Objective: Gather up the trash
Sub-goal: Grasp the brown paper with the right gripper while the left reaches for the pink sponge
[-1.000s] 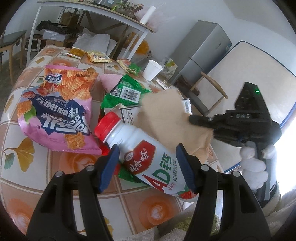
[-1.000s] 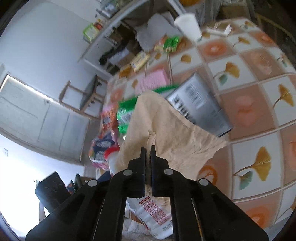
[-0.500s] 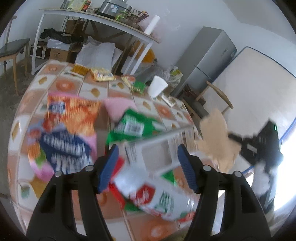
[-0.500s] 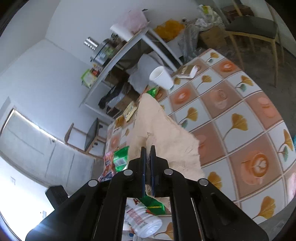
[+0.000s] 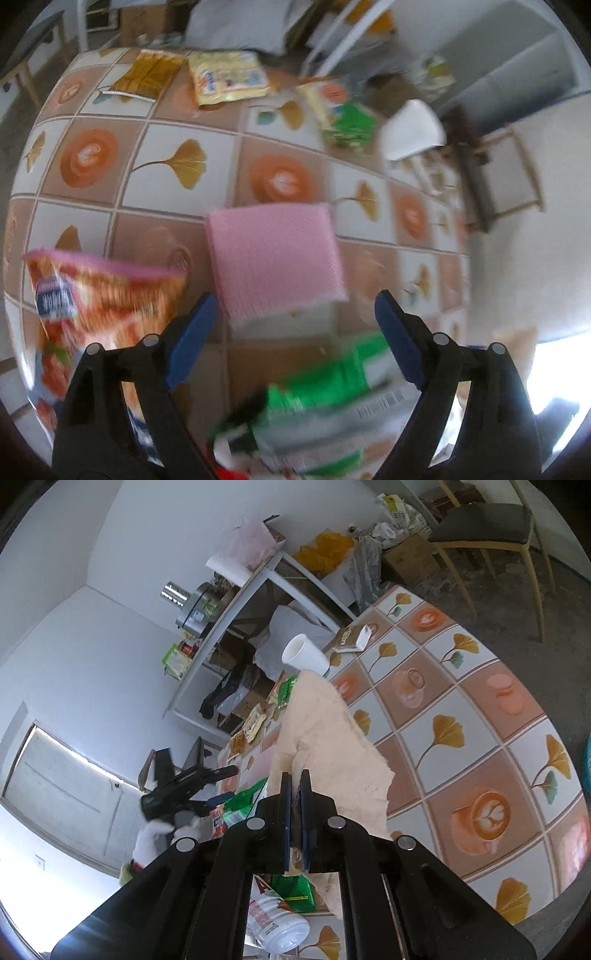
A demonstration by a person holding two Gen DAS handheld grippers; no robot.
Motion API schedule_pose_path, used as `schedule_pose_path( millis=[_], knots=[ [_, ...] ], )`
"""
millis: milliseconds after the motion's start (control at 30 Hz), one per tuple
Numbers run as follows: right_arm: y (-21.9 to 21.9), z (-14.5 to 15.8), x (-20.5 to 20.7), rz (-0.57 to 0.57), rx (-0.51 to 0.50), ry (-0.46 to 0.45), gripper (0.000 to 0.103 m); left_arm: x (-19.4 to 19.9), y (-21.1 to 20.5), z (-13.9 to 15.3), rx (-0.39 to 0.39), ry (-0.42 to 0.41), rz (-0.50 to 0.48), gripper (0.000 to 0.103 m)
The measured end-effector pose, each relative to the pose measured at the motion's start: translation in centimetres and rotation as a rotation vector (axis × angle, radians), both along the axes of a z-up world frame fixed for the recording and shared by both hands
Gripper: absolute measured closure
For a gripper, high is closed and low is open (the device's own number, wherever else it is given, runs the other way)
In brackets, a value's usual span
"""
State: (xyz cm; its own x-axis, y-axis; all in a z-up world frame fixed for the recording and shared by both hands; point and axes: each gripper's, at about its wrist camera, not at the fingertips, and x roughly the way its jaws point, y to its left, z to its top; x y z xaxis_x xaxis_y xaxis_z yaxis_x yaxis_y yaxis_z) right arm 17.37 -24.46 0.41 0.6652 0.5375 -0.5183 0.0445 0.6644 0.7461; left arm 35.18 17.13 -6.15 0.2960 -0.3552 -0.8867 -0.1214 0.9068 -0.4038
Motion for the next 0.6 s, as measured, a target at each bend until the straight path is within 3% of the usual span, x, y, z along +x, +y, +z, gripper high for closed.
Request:
schedule_pose_path(
  millis=[200, 367, 433, 500, 600],
  knots=[
    [-1.4, -0.7, 0.2, -0.025, 0.016, 0.014, 0.098, 2.9, -1.1, -1.5, 0.084, 0.060, -0.024, 0.020],
    [-2.3, -1.3, 0.6, -0.036, 0.026, 0.020, 0.098, 3.7, -1.1, -1.3, 0.060, 0.058, -0.033, 0.020],
    [-2.5, -1.4, 0.7, -0.040, 0.029, 0.022, 0.098, 4.0, -1.0, -1.0, 0.093, 0.052, -0.052, 0.020],
    [-2.6, -1.5, 0.8, -0.041, 0.031, 0.022, 0.098, 4.3, -0.5, -1.4, 0.115, 0.081, -0.054, 0.020],
    [-2.6, -1.9, 0.9, -0.044, 0.033, 0.025, 0.098, 4.7, 0.5, -3.2, 0.068, 0.183, -0.044, 0.020]
  ],
)
